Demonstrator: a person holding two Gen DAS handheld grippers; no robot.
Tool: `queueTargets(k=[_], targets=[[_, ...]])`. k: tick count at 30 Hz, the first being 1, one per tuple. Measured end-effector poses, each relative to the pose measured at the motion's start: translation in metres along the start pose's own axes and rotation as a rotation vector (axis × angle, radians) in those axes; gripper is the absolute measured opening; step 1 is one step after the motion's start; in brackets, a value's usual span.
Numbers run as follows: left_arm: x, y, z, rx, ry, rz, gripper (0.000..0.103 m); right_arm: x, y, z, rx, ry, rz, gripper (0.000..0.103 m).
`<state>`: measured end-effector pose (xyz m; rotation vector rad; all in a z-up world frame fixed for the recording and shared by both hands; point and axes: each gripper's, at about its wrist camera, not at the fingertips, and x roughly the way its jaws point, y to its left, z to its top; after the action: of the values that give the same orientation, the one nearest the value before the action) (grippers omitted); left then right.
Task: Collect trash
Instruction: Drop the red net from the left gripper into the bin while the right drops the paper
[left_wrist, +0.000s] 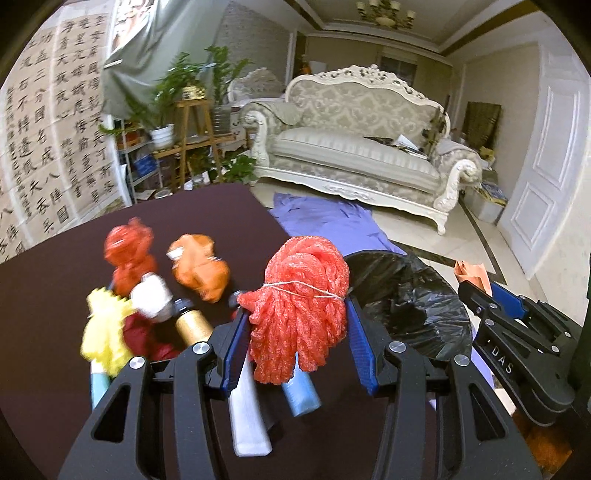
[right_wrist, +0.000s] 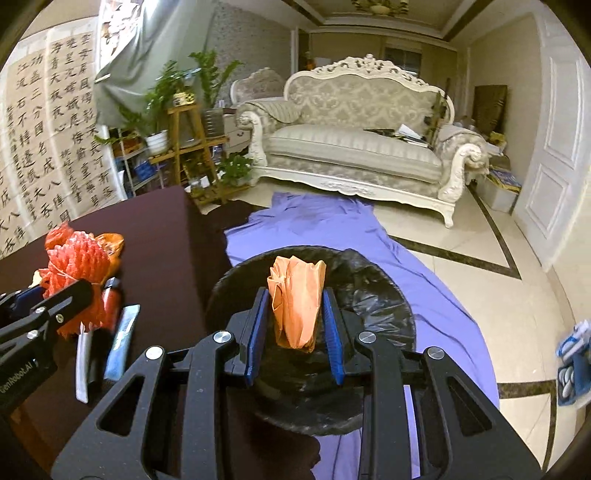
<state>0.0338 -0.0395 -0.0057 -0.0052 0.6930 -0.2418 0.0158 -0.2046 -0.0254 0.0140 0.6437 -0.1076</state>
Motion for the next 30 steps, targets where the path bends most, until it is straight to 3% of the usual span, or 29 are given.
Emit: queueTargets(k=[27, 30], targets=[[0.086, -0.056, 0.021, 0.105, 0.091, 0.005, 0.049, 0.051, -0.049, 0.012, 0.081, 0.044, -0.039, 0.029], [0.090, -0.057, 0.020, 0.105, 0.102, 0.014, 0.054, 0.054, -0.052, 0.013, 0.089, 0.046, -0.041, 0.029]])
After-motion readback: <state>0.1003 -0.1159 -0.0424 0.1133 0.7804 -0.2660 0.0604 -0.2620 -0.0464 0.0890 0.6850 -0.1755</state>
